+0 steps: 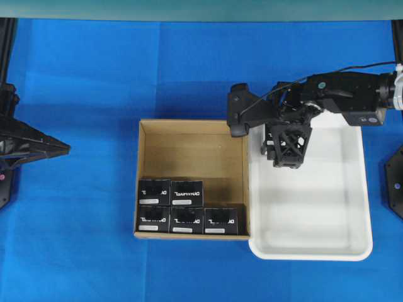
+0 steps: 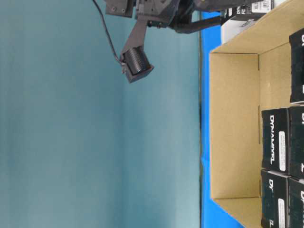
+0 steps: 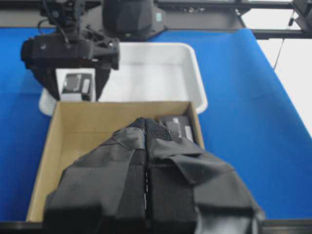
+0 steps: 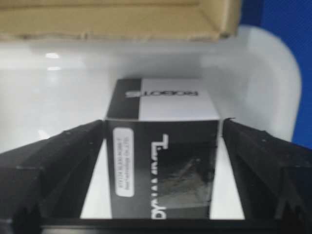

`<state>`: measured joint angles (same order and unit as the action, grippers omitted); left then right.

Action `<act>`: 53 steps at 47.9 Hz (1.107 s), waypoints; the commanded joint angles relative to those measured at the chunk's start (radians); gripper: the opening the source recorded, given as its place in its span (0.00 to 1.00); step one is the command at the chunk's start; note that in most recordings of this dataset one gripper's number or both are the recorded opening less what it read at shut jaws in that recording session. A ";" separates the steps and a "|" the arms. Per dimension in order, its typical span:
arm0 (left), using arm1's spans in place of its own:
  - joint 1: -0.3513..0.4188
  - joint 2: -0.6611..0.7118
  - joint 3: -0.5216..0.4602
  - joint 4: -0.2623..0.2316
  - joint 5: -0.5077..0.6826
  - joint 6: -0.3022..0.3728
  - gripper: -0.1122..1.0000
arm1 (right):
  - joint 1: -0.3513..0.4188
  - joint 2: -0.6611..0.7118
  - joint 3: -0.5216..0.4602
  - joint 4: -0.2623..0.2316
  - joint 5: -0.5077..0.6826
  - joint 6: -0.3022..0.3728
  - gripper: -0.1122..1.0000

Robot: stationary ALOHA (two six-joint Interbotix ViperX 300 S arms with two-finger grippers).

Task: Pick the box from inside the cardboard box.

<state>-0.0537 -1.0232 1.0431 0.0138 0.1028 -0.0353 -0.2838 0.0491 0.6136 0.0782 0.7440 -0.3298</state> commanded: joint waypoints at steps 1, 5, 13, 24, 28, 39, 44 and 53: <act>-0.003 0.005 -0.032 0.003 -0.003 -0.002 0.04 | 0.002 -0.026 -0.035 0.005 0.031 0.012 0.95; -0.003 0.005 -0.032 0.002 -0.003 -0.002 0.04 | -0.006 -0.060 -0.063 0.003 0.075 0.032 0.95; -0.005 0.005 -0.031 0.002 -0.003 -0.002 0.04 | -0.021 -0.160 -0.110 0.003 0.147 0.051 0.95; -0.003 0.005 -0.032 0.003 -0.003 -0.003 0.04 | -0.026 -0.276 -0.135 0.003 0.209 0.055 0.95; -0.005 0.005 -0.031 0.002 -0.003 -0.008 0.04 | -0.026 -0.307 -0.138 0.003 0.236 0.060 0.95; -0.006 0.005 -0.032 0.003 -0.002 -0.025 0.04 | -0.025 -0.383 -0.144 0.005 0.250 0.089 0.95; -0.006 0.005 -0.031 0.003 0.002 -0.025 0.04 | -0.026 -0.410 -0.138 0.005 0.244 0.094 0.95; -0.006 0.003 -0.032 0.003 0.003 -0.026 0.04 | -0.025 -0.457 -0.100 0.005 0.192 0.092 0.95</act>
<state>-0.0583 -1.0232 1.0431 0.0138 0.1104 -0.0598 -0.3099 -0.3850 0.5108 0.0798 0.9664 -0.2378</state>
